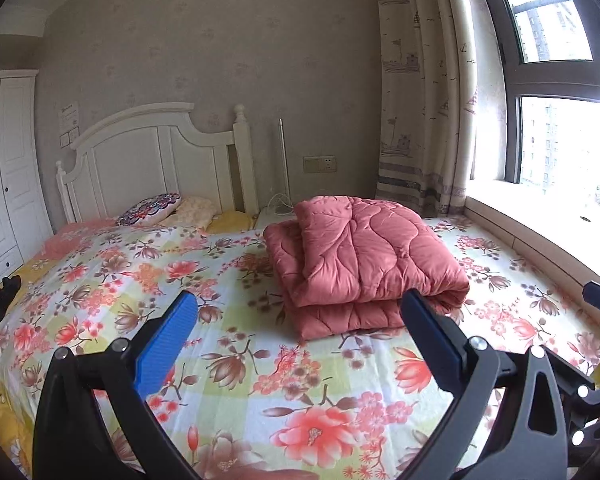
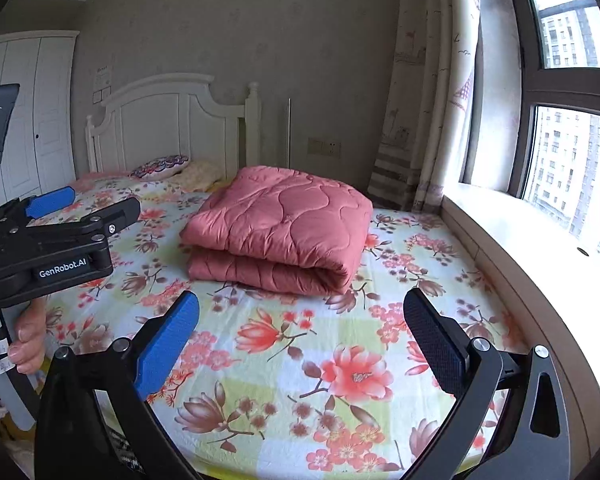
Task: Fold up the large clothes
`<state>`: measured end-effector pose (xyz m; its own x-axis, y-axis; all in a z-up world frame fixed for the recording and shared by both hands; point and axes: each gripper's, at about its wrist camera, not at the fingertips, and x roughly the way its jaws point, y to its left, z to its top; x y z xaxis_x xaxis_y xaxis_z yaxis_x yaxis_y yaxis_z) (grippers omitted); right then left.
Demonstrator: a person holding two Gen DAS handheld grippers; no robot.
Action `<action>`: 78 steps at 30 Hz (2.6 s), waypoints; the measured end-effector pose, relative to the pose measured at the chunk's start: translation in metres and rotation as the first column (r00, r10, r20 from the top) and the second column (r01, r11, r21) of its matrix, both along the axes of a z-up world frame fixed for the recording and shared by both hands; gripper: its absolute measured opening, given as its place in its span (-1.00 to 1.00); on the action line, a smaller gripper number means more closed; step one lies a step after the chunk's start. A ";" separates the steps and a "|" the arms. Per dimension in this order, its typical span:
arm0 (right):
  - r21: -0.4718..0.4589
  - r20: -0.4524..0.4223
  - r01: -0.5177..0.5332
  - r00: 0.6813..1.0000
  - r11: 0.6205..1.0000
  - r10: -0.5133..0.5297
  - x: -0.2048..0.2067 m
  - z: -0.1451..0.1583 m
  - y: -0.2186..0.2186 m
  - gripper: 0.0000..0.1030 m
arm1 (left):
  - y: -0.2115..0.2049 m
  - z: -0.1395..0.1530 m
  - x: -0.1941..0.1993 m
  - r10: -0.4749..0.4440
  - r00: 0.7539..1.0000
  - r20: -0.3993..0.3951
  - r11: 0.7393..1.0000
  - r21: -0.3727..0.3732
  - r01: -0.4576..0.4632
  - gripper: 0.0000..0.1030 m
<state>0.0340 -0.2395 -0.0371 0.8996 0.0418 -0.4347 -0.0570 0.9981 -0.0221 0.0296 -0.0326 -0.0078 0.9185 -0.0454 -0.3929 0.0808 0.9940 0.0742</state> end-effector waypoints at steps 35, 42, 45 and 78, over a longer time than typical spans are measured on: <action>0.021 -0.016 -0.036 0.999 0.999 0.036 -0.001 -0.004 0.005 0.91 | 0.012 -0.006 -0.007 0.003 1.000 -0.028 1.000 -0.020 -0.004 0.96; 0.018 -0.021 -0.048 0.999 0.999 0.048 -0.002 -0.007 0.006 0.91 | 0.013 -0.007 -0.008 0.006 1.000 -0.030 1.000 -0.021 -0.006 0.96; 0.018 -0.022 -0.052 0.998 0.998 0.052 -0.002 -0.008 0.007 0.91 | 0.013 -0.008 -0.008 0.007 0.999 -0.031 1.000 -0.020 -0.008 0.96; 0.032 -0.062 -0.058 0.996 0.998 0.059 0.009 -0.031 0.008 0.91 | 0.008 -0.019 -0.006 -0.032 0.999 -0.031 0.999 0.014 0.032 0.96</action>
<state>0.0425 -0.2318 -0.0677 0.8662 0.1077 -0.4880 -0.1156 0.9932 0.0139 0.0240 -0.0249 -0.0268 0.9040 -0.0687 -0.4219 0.1152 0.9896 0.0856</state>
